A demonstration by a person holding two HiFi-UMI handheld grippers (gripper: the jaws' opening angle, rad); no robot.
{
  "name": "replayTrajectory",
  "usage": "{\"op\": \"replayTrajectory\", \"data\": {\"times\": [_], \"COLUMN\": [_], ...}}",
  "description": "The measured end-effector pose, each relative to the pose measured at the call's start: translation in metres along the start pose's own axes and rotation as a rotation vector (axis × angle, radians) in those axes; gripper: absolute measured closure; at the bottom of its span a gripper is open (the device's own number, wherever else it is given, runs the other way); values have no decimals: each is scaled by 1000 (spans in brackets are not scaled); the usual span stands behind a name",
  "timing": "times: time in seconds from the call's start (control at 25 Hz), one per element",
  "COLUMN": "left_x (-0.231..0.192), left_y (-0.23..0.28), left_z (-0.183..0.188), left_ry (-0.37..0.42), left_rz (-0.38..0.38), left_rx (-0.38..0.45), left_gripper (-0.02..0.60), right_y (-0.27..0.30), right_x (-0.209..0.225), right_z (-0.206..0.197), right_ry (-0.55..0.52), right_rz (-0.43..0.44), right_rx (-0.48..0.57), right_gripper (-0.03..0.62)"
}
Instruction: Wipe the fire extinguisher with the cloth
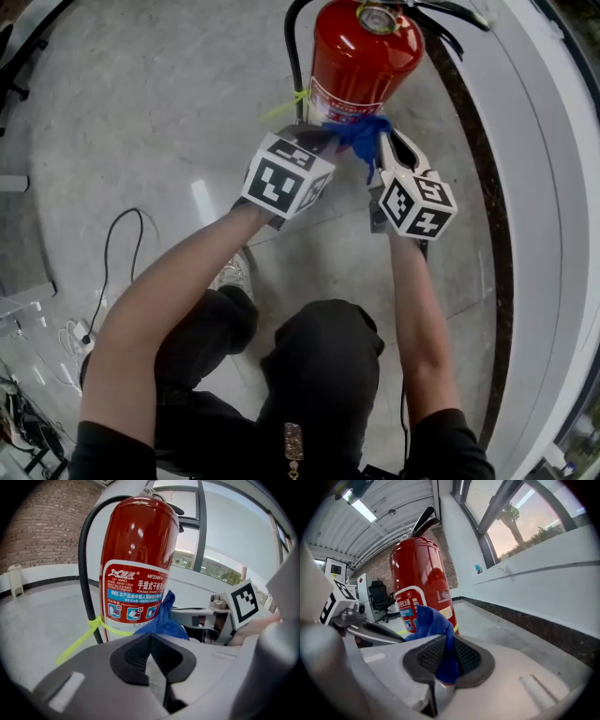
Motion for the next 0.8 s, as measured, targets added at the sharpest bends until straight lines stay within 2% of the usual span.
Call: {"op": "replayTrajectory", "data": {"times": [0.36,0.6,0.8], "left_x": [9,10,0], "left_y": [-15,-24,-19], "left_z": [-19,-41,-49], "left_ry": [-11,-37,-89], "left_rz": [-4,-17,5], "left_rx": [-65,-88,-84], "left_gripper": [578,578,577], "right_y": [42,74,66], "right_x": [47,60,55], "right_z": [18,-9,-38], "right_ry": [50,42,111], "right_rz": [-50,-84,-57], "right_rx": [2,-89,-117], "right_gripper": [547,548,548]}}
Point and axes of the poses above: the fingertips, and each gripper's own axes: y forward along the fingers, x to its right, z out of its top, the point moved 5 cm from there along -y, backward along the fingers, and after that the axes turned 8 degrees about -x, right-handed, at the moved point
